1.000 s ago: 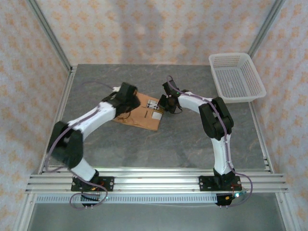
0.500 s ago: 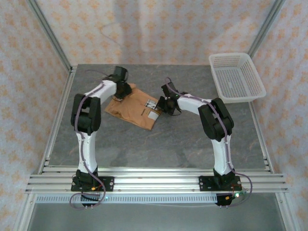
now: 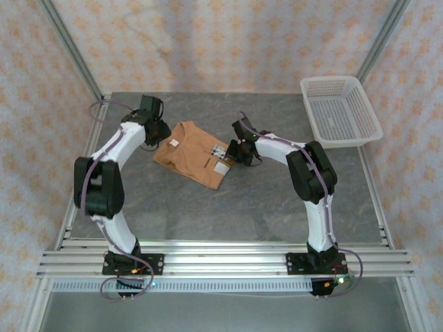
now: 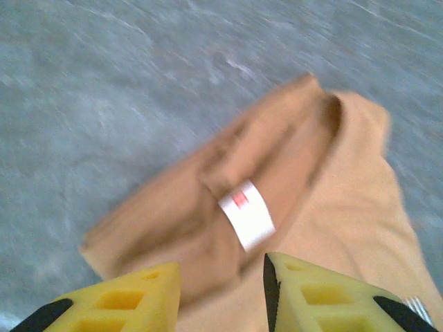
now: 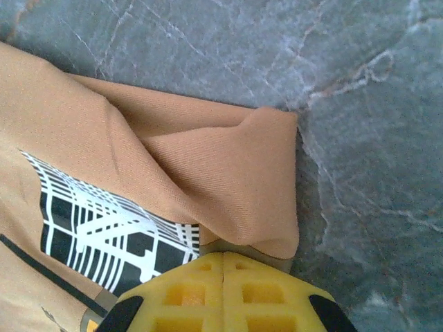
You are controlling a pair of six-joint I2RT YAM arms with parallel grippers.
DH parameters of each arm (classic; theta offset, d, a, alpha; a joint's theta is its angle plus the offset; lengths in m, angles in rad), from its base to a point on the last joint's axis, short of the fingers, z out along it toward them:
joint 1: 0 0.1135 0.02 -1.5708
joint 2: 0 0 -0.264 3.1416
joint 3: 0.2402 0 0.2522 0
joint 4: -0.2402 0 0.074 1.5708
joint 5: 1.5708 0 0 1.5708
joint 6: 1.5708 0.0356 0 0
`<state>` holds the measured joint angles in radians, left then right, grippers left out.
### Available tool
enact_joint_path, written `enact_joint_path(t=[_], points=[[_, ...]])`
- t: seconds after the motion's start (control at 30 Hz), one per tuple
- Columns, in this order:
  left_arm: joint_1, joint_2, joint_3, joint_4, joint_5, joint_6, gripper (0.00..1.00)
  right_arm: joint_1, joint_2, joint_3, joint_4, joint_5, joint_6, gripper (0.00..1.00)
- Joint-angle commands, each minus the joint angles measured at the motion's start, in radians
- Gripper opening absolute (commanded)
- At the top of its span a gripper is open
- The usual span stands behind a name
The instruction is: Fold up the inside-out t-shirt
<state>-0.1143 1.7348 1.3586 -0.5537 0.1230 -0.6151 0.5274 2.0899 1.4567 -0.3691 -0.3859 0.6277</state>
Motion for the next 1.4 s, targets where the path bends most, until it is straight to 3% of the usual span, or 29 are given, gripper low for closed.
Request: enact_joint_path(t=[0.0,0.1,0.2,0.4,0.53,0.73,0.87,0.97,1.13,1.37], points=[[-0.080,-0.047,-0.118,0.091,0.070,-0.061,0.39,0.022,-0.068,0.049,-0.099,0.034,-0.026,0.02],[-0.123,-0.004,-0.159,0.162,0.127,-0.087,0.39,0.042,-0.062,0.090,-0.126,0.030,-0.023,0.02],[-0.111,0.090,-0.141,0.152,0.133,-0.068,0.39,0.061,-0.042,0.109,-0.119,0.033,-0.012,0.03],[0.049,0.201,-0.131,0.089,0.107,-0.004,0.38,0.055,0.037,0.072,-0.084,0.047,-0.007,0.01],[0.103,0.194,-0.099,0.029,0.070,0.038,0.39,0.051,0.019,-0.040,-0.092,0.036,-0.027,0.00],[0.039,0.196,-0.065,0.033,0.101,0.061,0.45,0.106,-0.133,-0.304,-0.022,0.062,-0.002,0.00],[-0.013,0.191,-0.045,-0.011,0.016,0.073,0.50,0.117,-0.233,-0.381,0.051,0.057,0.011,0.03],[-0.022,0.118,-0.071,-0.009,-0.007,0.063,0.52,0.117,-0.239,-0.345,0.083,0.027,-0.010,0.08],[-0.054,0.028,-0.107,-0.030,-0.008,0.069,0.53,0.118,-0.197,-0.205,0.083,0.019,-0.002,0.32],[-0.044,-0.034,-0.110,-0.045,-0.010,0.066,0.54,0.118,0.033,0.158,0.017,-0.027,0.002,0.34]])
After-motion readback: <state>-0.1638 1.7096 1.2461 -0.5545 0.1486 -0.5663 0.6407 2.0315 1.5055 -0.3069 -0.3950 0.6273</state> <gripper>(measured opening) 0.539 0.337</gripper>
